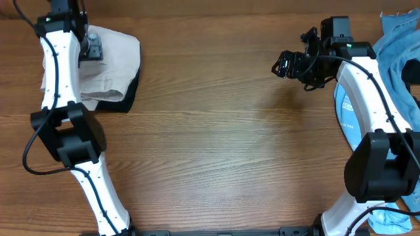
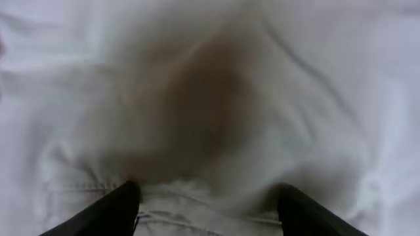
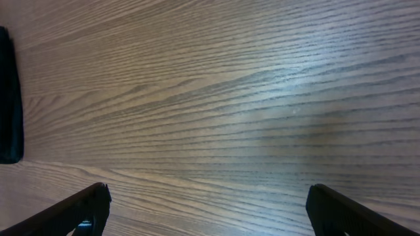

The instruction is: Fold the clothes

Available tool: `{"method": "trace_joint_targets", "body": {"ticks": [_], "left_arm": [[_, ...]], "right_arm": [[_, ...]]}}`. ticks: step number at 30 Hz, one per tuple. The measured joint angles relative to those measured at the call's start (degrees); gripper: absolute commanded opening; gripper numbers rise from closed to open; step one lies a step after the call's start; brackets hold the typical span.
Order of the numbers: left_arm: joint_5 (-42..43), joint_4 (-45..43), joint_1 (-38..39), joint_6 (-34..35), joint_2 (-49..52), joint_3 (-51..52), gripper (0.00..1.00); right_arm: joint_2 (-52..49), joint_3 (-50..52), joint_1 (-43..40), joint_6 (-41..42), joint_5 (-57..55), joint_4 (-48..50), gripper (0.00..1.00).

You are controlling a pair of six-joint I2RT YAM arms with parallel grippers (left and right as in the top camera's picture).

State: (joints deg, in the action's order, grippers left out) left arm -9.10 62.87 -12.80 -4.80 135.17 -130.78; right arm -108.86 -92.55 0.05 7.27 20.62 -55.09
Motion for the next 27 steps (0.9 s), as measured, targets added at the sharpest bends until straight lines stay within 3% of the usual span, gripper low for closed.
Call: {"method": "trace_joint_targets", "body": {"ticks": [2,4,9,20,23,27], "left_arm": [[1.14,-3.37,-0.79,-1.01,0.00,4.39,0.80],[1.40,-6.47,-0.81,-1.66,-0.02,7.82,1.00],[3.48,-10.16,-3.19,-1.81,-0.02,11.23,1.00],[7.80,-7.56,-8.46,-1.36,-0.02,10.08,1.00],[7.04,-0.24,-8.63,-1.16,0.11,3.98,1.00],[8.17,7.37,-8.59,0.52,0.44,-11.17,1.00]], "right_arm": [[0.00,0.00,0.00,0.04,0.02,-0.33,1.00],[0.00,0.00,0.00,0.00,0.00,-1.22,1.00],[0.00,0.00,0.00,0.00,0.00,-1.18,1.00],[0.00,0.00,0.00,-0.02,-0.17,0.48,1.00],[0.00,-1.75,0.00,-0.42,-2.27,-0.44,1.00],[0.00,-11.28,0.00,-1.77,-4.00,-1.51,1.00]]}}
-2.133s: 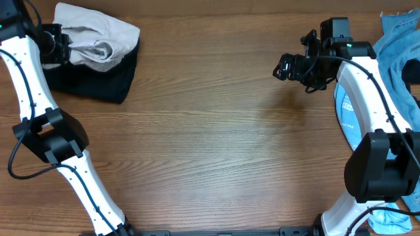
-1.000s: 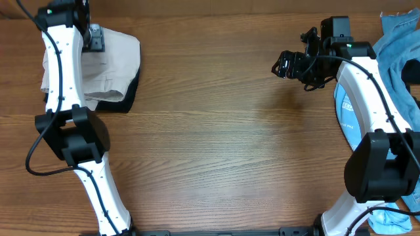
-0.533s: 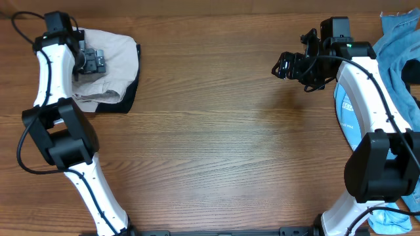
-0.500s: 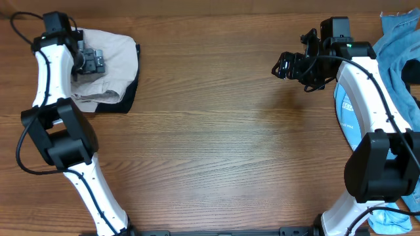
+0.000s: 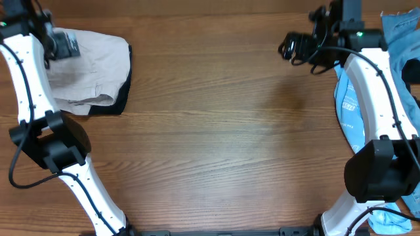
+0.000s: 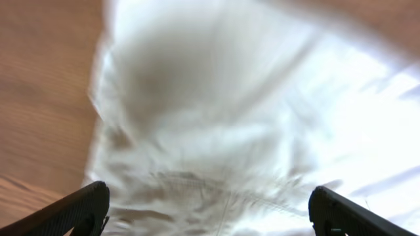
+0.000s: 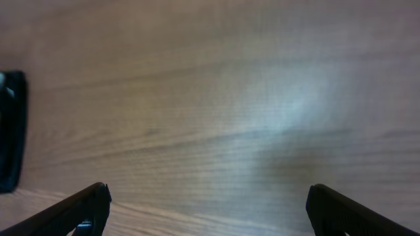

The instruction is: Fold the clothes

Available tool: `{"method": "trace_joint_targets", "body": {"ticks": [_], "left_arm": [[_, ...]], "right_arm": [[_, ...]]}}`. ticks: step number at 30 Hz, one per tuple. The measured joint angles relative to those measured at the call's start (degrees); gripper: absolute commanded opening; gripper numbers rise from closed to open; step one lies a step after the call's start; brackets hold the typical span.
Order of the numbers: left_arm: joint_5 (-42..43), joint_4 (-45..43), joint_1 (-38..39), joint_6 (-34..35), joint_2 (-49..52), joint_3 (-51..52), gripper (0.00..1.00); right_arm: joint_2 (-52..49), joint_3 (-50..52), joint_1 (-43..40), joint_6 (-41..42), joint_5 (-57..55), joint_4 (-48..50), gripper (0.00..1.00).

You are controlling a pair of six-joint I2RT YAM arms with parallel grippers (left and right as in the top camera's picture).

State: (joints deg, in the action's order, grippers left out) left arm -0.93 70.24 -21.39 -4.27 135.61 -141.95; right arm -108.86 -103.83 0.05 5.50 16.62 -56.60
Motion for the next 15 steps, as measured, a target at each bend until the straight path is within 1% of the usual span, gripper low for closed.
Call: {"method": "trace_joint_targets", "body": {"ticks": [1,3,7,8,11,13,15], "left_arm": [[0.96,3.10,0.37,0.96,-0.02,-7.56,1.00],[3.04,9.05,1.81,1.36,-0.31,-17.05,1.00],[6.58,20.81,9.88,1.36,-0.39,-34.07,1.00],[7.08,22.03,12.61,1.36,-0.96,-36.26,1.00],[7.63,23.30,18.18,1.40,-2.99,-36.87,1.00],[7.63,23.71,21.46,1.40,-4.39,-36.89,1.00],[7.65,23.93,23.96,1.38,-5.31,-36.94,1.00]], "right_arm": [[0.04,-4.55,0.00,-0.37,-0.57,-1.31,1.00],[0.07,-10.99,0.00,-1.09,-1.64,-5.38,1.00],[0.28,-25.20,0.04,-2.84,-2.03,-16.50,1.00],[0.46,-29.77,0.04,-2.95,-1.55,-18.99,1.00],[1.07,-38.25,0.04,-3.21,-0.28,-22.71,1.00],[2.56,-41.55,0.04,-3.23,0.33,-23.74,1.00],[4.44,-42.69,0.04,-3.21,0.90,-23.98,1.00]]}}
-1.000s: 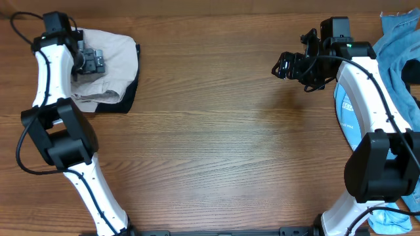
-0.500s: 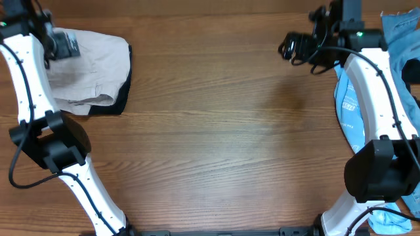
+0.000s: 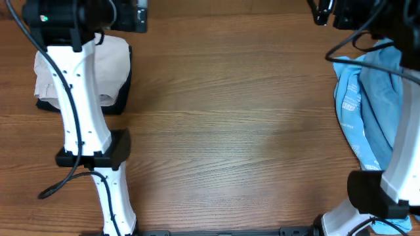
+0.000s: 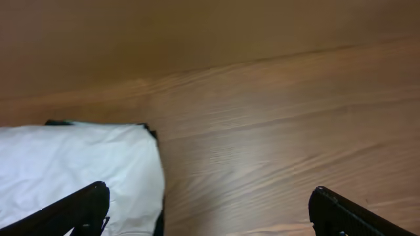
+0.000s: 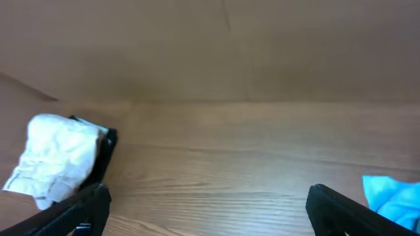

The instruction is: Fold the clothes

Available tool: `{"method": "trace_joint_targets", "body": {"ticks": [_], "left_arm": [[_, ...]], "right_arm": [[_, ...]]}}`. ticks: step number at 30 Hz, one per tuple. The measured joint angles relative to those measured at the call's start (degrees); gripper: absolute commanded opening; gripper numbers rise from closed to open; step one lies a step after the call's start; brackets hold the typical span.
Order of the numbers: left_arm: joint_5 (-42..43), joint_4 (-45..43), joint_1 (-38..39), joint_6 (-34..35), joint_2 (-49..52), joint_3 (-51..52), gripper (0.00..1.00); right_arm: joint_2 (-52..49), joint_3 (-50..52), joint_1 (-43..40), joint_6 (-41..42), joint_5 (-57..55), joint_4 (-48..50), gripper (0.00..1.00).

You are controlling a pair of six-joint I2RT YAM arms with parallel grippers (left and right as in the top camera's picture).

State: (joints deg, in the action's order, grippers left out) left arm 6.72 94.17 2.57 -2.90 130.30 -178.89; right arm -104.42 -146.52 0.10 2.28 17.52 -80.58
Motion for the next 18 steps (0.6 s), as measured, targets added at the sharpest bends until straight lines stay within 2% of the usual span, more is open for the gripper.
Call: {"method": "trace_joint_targets", "body": {"ticks": [11,13,16,18], "left_arm": [[-0.04,0.15,1.20,0.00,-0.24,0.00,1.00],[-0.02,0.17,1.20,0.02,-0.24,0.00,1.00],[-0.02,0.17,1.20,0.00,-0.24,0.00,1.00],[-0.02,0.15,1.20,0.02,-0.24,0.00,1.00]], "right_arm": [[0.55,0.00,0.00,-0.07,0.26,-0.07,1.00],[1.46,0.26,0.11,-0.17,-0.94,-2.71,1.00],[7.89,0.85,0.15,-0.22,-2.95,-3.61,1.00],[17.16,4.09,0.31,-0.37,-4.83,1.33,1.00]]}}
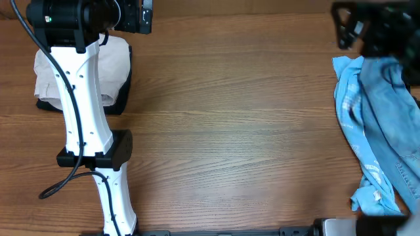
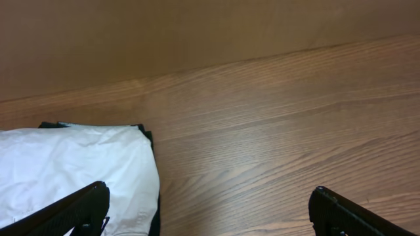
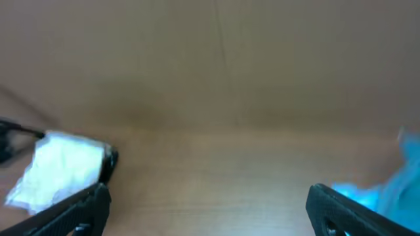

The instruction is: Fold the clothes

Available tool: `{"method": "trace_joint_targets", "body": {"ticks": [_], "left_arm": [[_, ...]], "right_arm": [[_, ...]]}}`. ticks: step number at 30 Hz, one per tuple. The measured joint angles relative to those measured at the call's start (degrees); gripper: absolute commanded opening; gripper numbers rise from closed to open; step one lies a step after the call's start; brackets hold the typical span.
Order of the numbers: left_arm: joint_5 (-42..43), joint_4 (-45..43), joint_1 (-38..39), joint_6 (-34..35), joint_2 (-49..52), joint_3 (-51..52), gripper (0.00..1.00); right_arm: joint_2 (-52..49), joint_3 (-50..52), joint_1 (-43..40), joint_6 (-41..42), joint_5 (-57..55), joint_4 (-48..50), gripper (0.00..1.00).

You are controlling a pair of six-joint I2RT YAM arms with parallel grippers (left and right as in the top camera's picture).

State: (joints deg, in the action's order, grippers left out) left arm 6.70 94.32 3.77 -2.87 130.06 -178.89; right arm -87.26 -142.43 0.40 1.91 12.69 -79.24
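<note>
A folded pale beige garment [image 1: 113, 60] lies on a dark folded one at the table's back left; in the left wrist view the beige garment [image 2: 72, 170] fills the lower left. A heap of blue denim clothes [image 1: 374, 124] lies along the right edge. My left gripper [image 2: 209, 203] is raised high over the back left, open and empty. My right gripper [image 3: 210, 208] is raised too, open and empty, blurred at the back right [image 1: 348, 26]. It looks across the table at the pale stack [image 3: 59, 167] and a bit of blue cloth [image 3: 394, 187].
Bare wooden table [image 1: 230, 131] lies between the folded stack and the blue heap. The left arm's white links [image 1: 82, 98] stand over the stack's middle. A brown wall [image 2: 197, 33] runs behind the table.
The right arm has moved and is blurred at the back right corner, and more of the blue heap shows beneath it. The left arm has barely shifted. Both grippers remain open.
My left gripper was down on the beige garment, fingers partly apart, while the right hung open low over bare table. Then the left stood wide open at the stack's left end. After that both arms were raised high and empty, where they are now.
</note>
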Motion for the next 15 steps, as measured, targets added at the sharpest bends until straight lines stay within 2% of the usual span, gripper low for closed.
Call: {"method": "trace_joint_targets", "body": {"ticks": [3,5,8,10,15], "left_arm": [[-0.02,0.04,0.00,0.00,0.00,0.00,1.00],[-0.02,-0.02,0.00,0.00,0.00,0.00,1.00],[-0.02,0.04,0.00,0.00,0.00,0.00,1.00],[0.00,0.00,0.00,0.13,0.00,0.00,1.00],[-0.02,0.24,0.00,0.42,0.00,0.00,1.00]], "right_arm": [[14.01,17.09,0.02,-0.17,-0.81,16.33,1.00],[24.59,37.92,0.00,-0.24,-0.70,32.46,1.00],[35.12,67.34,0.02,-0.20,0.83,51.84,1.00],[42.84,87.01,0.02,0.98,1.84,61.96,1.00],[63.54,118.27,0.02,2.32,2.49,76.63,1.00]]}}
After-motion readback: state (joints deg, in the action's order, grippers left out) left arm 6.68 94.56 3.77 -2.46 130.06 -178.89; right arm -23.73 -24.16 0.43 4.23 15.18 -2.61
